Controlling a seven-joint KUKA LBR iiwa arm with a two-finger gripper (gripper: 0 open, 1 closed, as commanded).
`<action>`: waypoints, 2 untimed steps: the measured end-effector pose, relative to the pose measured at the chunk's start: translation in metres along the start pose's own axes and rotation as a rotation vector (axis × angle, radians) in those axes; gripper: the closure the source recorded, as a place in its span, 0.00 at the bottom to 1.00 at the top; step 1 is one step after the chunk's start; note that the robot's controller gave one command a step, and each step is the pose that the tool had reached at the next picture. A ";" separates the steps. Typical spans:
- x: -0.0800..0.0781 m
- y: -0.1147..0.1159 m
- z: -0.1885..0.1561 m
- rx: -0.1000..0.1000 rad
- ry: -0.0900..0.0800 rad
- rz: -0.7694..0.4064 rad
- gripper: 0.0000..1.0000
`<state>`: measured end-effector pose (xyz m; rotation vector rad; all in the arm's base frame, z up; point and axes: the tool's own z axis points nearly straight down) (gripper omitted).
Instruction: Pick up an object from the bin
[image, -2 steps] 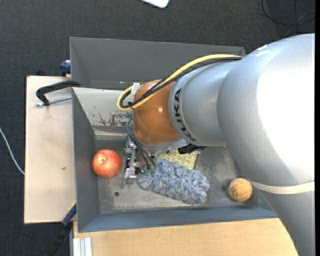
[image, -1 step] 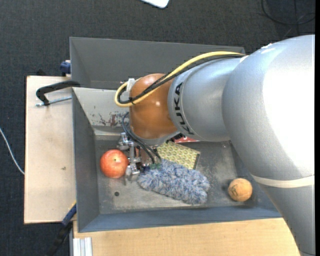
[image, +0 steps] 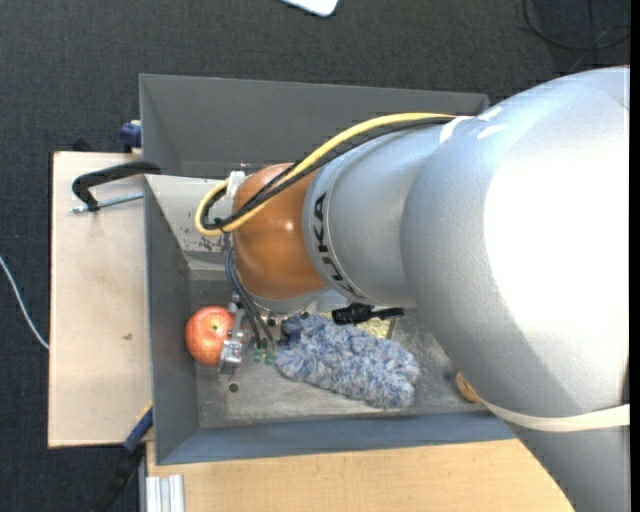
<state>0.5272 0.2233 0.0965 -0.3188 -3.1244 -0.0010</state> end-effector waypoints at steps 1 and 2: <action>0.000 0.000 0.000 0.000 0.000 0.001 1.00; 0.001 0.007 -0.143 -0.003 -0.006 -0.014 1.00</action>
Offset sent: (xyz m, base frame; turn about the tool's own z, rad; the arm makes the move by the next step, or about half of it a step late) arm -0.0005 0.0059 0.1419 -0.0119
